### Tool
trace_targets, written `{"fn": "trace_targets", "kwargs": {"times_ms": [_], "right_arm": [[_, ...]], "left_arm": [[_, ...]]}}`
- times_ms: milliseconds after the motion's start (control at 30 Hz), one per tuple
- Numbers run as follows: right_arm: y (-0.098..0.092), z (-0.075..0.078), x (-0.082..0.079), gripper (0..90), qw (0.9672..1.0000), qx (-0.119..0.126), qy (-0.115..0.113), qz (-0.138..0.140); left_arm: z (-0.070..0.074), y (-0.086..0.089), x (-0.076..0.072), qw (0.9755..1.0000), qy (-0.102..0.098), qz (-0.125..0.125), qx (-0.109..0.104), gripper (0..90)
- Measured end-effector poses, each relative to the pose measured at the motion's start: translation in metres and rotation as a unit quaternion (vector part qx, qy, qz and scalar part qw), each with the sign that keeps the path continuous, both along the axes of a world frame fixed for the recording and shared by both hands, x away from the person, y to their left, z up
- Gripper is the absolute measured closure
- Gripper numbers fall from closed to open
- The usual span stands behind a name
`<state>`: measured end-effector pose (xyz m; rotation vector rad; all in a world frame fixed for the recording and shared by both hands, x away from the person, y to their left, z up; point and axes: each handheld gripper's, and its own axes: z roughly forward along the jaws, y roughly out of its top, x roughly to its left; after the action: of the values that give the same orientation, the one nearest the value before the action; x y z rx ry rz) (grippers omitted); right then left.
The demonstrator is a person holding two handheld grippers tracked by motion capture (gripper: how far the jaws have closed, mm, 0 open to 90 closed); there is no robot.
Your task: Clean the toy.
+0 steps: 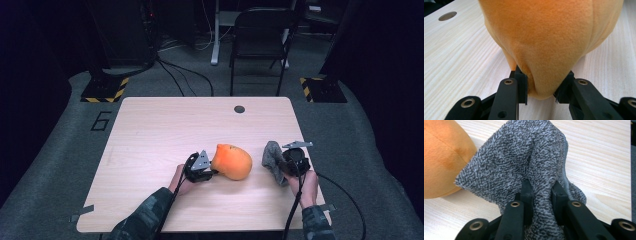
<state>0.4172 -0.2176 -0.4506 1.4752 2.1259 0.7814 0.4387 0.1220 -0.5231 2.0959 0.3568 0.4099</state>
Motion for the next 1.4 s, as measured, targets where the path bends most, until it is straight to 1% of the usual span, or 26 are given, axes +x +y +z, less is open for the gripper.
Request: {"fn": "trace_targets", "kwargs": {"times_ms": [67, 167, 267, 367, 433, 533, 567, 600, 633, 700, 733, 767, 800, 833, 900, 933, 967, 1000, 1067, 1100, 1133, 1167, 1233, 1267, 1333, 1400], "right_arm": [[-0.001, 0.0, -0.001, 76.1, 1.0, 0.004, 0.004, -0.005], [0.0, -0.001, 0.001, 76.1, 1.0, 0.0, 0.007, -0.004], [0.0, -0.002, 0.001, 76.1, 1.0, -0.002, 0.004, 0.0], [-0.001, -0.001, 0.001, 76.1, 1.0, -0.002, 0.005, -0.004], [-0.002, -0.001, 0.002, 76.1, 1.0, 0.002, 0.003, -0.005], [-0.005, -0.001, 0.002, 76.1, 1.0, 0.005, 0.005, -0.006], [-0.005, -0.001, 0.002, 76.1, 0.9999, 0.008, 0.006, -0.01], [-0.005, -0.001, 0.002, 76.1, 0.9999, 0.008, 0.006, -0.01], [-0.006, 0.0, 0.002, 76.1, 0.9999, 0.007, 0.004, -0.011], [-0.006, -0.001, 0.002, 76.1, 0.9999, 0.008, 0.002, -0.007], [-0.006, -0.001, 0.002, 76.1, 0.9999, 0.008, 0.002, -0.007], [-0.006, 0.0, 0.002, 76.1, 0.9999, 0.012, 0.006, -0.009], [-0.007, 0.001, 0.002, 76.1, 0.9999, 0.013, 0.002, -0.007], [-0.007, 0.002, 0.002, 76.1, 0.9998, 0.015, 0.001, -0.009], [-0.007, 0.002, 0.001, 76.1, 0.9998, 0.015, 0.001, -0.009], [-0.007, 0.002, 0.002, 76.1, 0.9999, 0.012, -0.002, -0.005], [-0.006, 0.003, 0.002, 76.1, 0.9999, 0.013, 0.0, -0.005], [-0.006, 0.003, 0.002, 76.1, 0.9999, 0.015, 0.0, -0.006], [-0.004, 0.004, 0.002, 76.2, 0.9999, 0.01, -0.004, -0.003], [-0.003, 0.004, 0.001, 76.1, 0.9999, 0.009, -0.003, -0.003], [-0.003, 0.004, 0.001, 76.1, 0.9999, 0.009, -0.003, -0.003], [-0.001, 0.005, 0.001, 76.2, 1.0, 0.008, -0.005, 0.0], [0.002, 0.01, -0.001, 76.2, 0.9999, 0.01, -0.008, 0.006], [0.004, 0.013, -0.002, 76.4, 0.9998, 0.011, -0.011, 0.01], [0.008, 0.023, -0.005, 76.5, 0.9994, 0.021, -0.02, 0.02], [0.013, 0.034, -0.009, 76.6, 0.9984, 0.03, -0.035, 0.032]], "left_arm": [[0.001, 0.0, -0.001, 1.0, -0.004, 0.001, 0.001, 69.8], [0.003, -0.001, -0.002, 0.9999, -0.013, 0.0, -0.002, 70.2], [0.005, 0.0, -0.004, 0.9998, -0.018, 0.001, -0.006, 70.6], [0.009, 0.002, -0.004, 0.9998, -0.016, 0.004, -0.015, 70.7], [0.013, 0.004, -0.004, 0.9995, -0.009, 0.005, -0.028, 70.7], [0.022, 0.008, -0.006, 0.9992, 0.005, 0.008, -0.04, 70.6], [0.03, 0.008, -0.009, 0.9989, 0.01, 0.007, -0.046, 70.5], [0.03, 0.008, -0.009, 0.9989, 0.01, 0.007, -0.046, 70.5], [0.034, 0.009, -0.01, 0.9988, 0.011, 0.008, -0.047, 70.5], [0.042, 0.01, -0.013, 0.9981, 0.028, 0.011, -0.054, 70.5], [0.045, 0.01, -0.015, 0.9977, 0.032, 0.012, -0.058, 70.5], [0.048, 0.01, -0.016, 0.9973, 0.04, 0.015, -0.059, 70.4], [0.051, 0.01, -0.017, 0.9971, 0.048, 0.018, -0.057, 70.4], [0.052, 0.01, -0.018, 0.9969, 0.049, 0.021, -0.058, 70.3], [0.055, 0.009, -0.018, 0.9958, 0.068, 0.025, -0.056, 70.3], [0.056, 0.008, -0.019, 0.9955, 0.07, 0.033, -0.055, 70.3], [0.056, 0.008, -0.018, 0.995, 0.078, 0.033, -0.053, 70.2], [0.057, 0.008, -0.017, 0.9933, 0.093, 0.04, -0.055, 70.1], [0.057, 0.008, -0.016, 0.991, 0.112, 0.047, -0.057, 70.0], [0.056, 0.007, -0.014, 0.9881, 0.133, 0.05, -0.058, 70.0], [0.056, 0.007, -0.014, 0.9881, 0.133, 0.05, -0.058, 69.9], [0.056, 0.006, -0.014, 0.9859, 0.144, 0.057, -0.061, 69.9], [0.055, 0.004, -0.014, 0.9837, 0.157, 0.065, -0.059, 69.9], [0.055, 0.004, -0.013, 0.982, 0.166, 0.068, -0.058, 69.8], [0.051, 0.003, -0.012, 0.9763, 0.194, 0.071, -0.065, 69.7], [0.046, 0.001, -0.011, 0.9717, 0.213, 0.078, -0.066, 69.7]]}}
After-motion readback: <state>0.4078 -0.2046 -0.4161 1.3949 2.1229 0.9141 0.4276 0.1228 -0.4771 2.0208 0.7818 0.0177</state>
